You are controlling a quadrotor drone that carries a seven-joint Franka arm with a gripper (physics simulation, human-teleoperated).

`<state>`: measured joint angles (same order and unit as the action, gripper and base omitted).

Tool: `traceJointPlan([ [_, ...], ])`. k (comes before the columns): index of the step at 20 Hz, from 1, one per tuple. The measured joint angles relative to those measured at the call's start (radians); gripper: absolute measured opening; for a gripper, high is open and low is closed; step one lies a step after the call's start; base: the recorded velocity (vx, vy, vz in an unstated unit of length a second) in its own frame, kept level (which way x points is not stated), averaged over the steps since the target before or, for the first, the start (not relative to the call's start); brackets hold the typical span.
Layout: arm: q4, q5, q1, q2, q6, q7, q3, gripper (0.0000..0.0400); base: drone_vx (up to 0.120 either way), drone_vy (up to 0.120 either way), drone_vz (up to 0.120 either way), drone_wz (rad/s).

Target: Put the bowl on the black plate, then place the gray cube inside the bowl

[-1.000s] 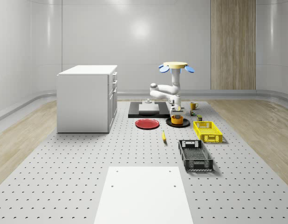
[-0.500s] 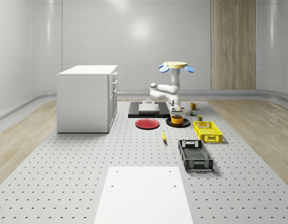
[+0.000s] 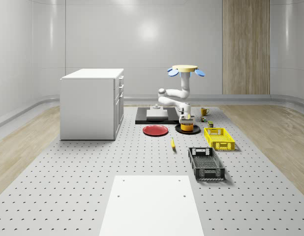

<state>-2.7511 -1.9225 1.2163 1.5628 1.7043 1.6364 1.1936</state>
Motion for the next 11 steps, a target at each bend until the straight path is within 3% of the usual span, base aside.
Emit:
traceJointPlan([
  [4, -0.009, 0.020, -0.007, -0.001, -0.012, -0.001, 0.023, 0.0372, 0.000, 0.000, 0.000, 0.000],
  [11, -0.032, 0.088, -0.024, -0.001, -0.044, -0.003, 0.097, 0.0395, 0.000, 0.000, 0.000, 0.000],
])
